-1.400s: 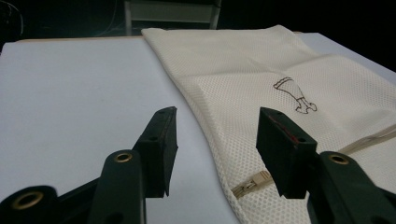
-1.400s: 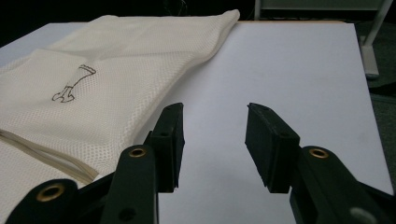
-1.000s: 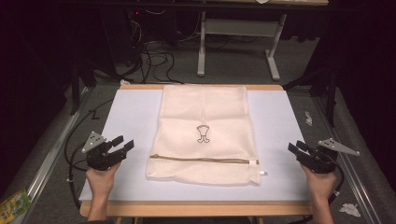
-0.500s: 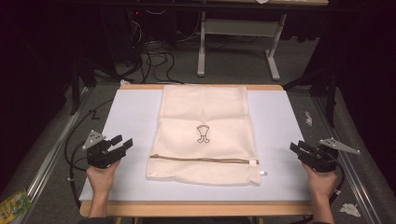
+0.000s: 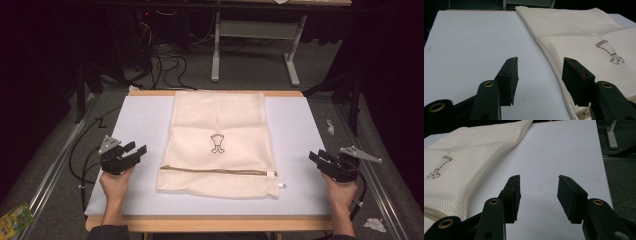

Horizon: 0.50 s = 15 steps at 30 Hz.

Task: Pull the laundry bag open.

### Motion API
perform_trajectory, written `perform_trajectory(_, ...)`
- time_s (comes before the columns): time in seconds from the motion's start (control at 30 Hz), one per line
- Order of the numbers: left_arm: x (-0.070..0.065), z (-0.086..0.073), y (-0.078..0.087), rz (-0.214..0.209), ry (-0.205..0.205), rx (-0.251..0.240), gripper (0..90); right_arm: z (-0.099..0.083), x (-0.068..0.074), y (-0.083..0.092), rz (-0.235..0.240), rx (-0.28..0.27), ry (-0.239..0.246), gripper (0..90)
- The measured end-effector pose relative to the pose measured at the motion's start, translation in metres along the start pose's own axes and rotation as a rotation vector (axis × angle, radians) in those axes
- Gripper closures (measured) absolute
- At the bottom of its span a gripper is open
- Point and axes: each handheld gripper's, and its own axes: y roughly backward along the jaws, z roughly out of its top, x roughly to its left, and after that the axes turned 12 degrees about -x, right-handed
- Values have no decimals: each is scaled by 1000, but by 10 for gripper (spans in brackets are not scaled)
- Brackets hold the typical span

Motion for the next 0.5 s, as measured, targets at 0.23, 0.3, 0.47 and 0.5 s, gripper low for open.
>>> perform_trajectory(0.23, 0, -5, -8, 13, -9, 11, 469, -3, 1, -5, -13, 21, 17, 536)
perform_trajectory(0.3, 0, -5, -12, 21, -19, 26, 469, -6, 2, -8, -17, 27, 36, 531)
perform_trajectory(0.47, -2, -10, -18, 27, -31, 36, 468, -10, 3, -14, -28, 49, 53, 532)
perform_trajectory(0.5, -2, -10, -18, 27, -31, 36, 467, -10, 3, -14, -28, 49, 53, 532)
